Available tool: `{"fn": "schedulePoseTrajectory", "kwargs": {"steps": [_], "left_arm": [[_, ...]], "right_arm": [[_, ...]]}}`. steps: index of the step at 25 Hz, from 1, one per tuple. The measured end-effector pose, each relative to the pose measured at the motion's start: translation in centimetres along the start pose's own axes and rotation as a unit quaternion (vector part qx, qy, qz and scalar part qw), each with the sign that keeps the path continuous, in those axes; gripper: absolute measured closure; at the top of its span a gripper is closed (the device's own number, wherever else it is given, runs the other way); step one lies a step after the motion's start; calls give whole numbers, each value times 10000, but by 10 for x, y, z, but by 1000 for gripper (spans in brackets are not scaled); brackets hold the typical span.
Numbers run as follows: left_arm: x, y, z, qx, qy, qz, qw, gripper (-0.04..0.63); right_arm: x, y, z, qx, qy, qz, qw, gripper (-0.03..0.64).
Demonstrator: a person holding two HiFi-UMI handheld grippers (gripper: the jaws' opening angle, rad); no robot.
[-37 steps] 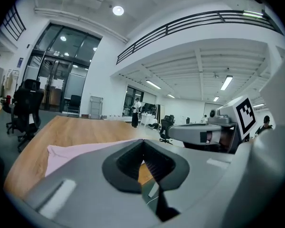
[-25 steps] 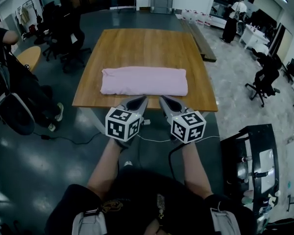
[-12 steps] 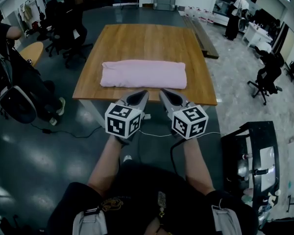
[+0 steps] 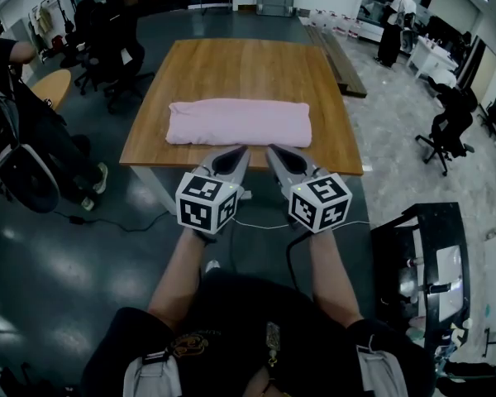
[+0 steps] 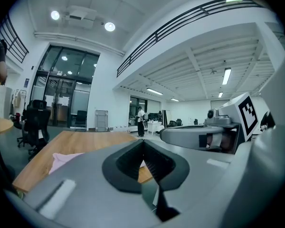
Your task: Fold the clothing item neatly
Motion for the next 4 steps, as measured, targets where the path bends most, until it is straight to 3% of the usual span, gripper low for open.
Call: {"fn": "schedulePoseTrajectory", "kwargs": {"steps": [4], "left_arm": [[-2, -1, -5, 26, -15, 25, 10000, 588]], "right_arm": [[-2, 3, 0, -23, -12, -30, 10000, 615]]}}
Point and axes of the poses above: the fingertips, and each gripper's own axes: y backward along the fingers, z to its left, x out of its underside, the point moved 9 cm from there along y, backward along the fingers, and after that the axes turned 5 degrees about -y, right-handed, at the moved point
